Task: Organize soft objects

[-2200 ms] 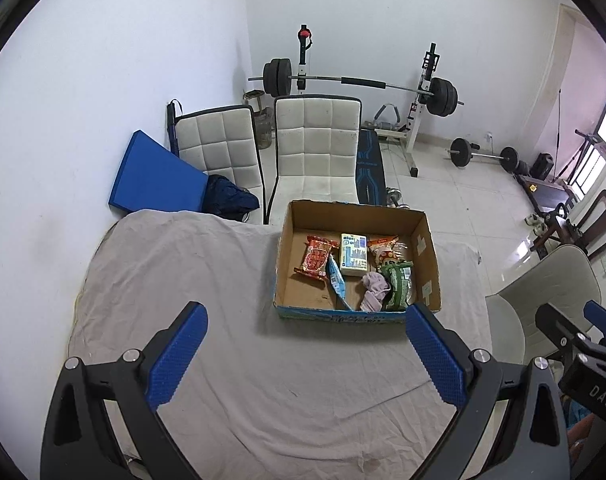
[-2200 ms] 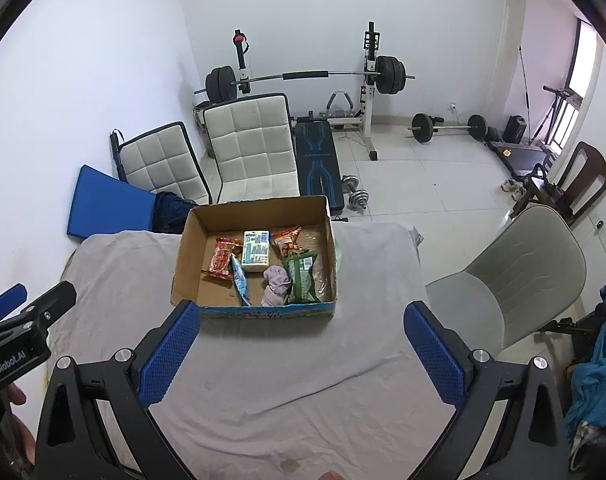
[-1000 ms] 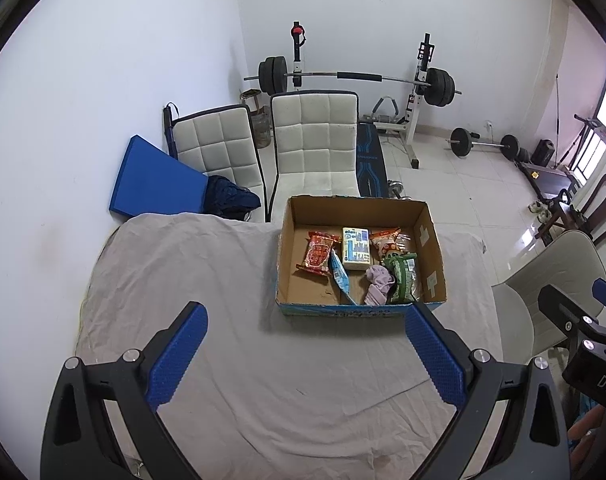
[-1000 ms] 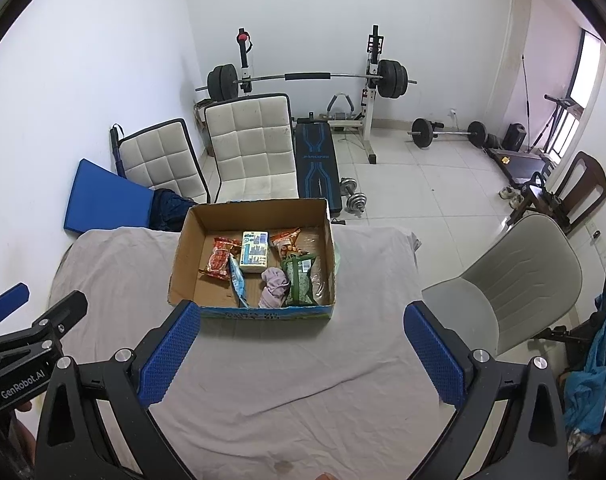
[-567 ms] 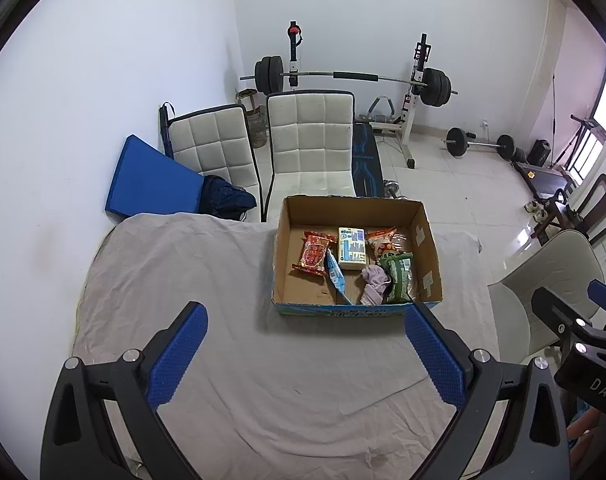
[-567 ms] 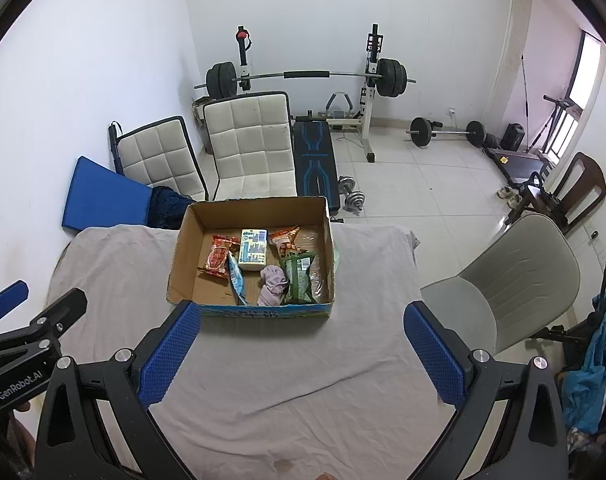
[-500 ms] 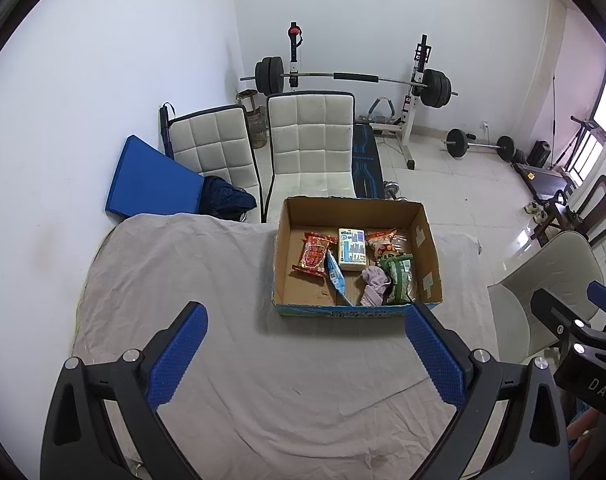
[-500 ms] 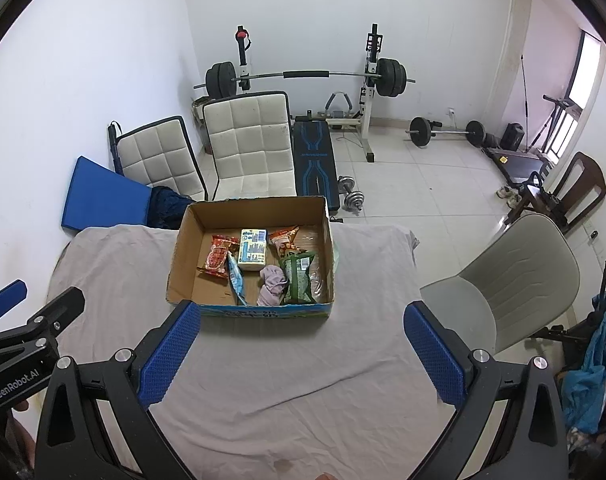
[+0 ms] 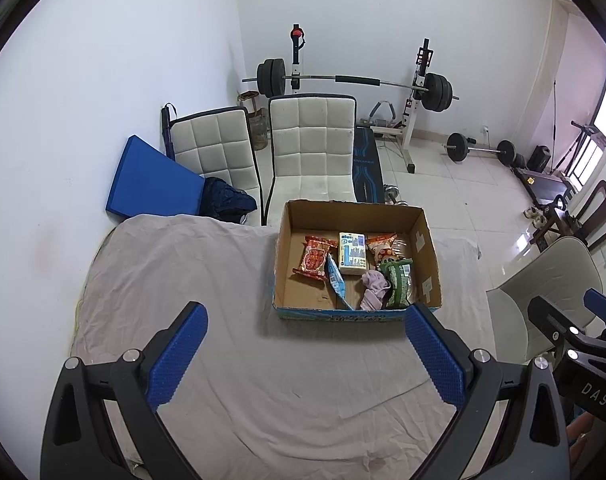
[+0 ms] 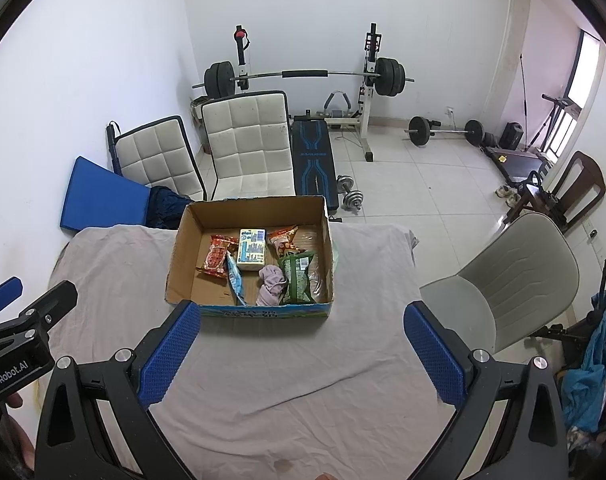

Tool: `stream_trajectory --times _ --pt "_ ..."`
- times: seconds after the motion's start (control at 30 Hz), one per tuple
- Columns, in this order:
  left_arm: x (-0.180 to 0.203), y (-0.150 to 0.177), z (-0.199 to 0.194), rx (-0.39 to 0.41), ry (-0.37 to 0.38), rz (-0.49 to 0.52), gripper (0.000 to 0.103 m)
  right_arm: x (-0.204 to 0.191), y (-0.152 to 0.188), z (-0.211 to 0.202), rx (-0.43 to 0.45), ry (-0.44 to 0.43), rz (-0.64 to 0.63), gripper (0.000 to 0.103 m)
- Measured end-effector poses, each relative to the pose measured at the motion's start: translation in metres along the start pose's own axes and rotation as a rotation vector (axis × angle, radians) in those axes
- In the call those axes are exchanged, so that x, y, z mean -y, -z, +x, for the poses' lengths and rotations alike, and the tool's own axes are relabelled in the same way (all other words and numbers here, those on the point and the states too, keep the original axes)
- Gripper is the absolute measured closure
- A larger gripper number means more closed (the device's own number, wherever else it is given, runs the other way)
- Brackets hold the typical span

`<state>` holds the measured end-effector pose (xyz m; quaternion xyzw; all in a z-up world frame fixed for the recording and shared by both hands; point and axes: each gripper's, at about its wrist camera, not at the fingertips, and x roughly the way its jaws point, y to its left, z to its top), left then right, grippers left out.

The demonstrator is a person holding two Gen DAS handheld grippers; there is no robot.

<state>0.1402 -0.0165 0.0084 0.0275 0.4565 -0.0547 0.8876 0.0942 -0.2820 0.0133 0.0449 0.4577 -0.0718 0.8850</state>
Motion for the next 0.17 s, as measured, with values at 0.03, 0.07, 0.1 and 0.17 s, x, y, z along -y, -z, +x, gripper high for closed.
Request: stream_trajectory --times 0.03,0.07,0.1,0.17 --pt "0.0002 -0.0009 -0.0009 0.003 -0.001 -0.002 0.002 0.0005 -0.0005 0.0003 0.000 -0.001 0.001 0.000" --pt "-0.0003 -0.0006 -0.0004 0.003 0.002 -0.004 0.002 0.0006 -0.0006 0.0004 0.001 0.002 -0.001 0.000" --pt "-0.0002 -0.0008 -0.0007 0.004 0.005 -0.007 0.002 0.0010 -0.0010 0.0006 0.001 0.003 0.000 0.000" --pt "0.0007 -0.0028 -0.0014 0.006 0.003 -0.008 0.002 0.0022 -0.0003 0.0003 0.001 0.000 0.003 0.000"
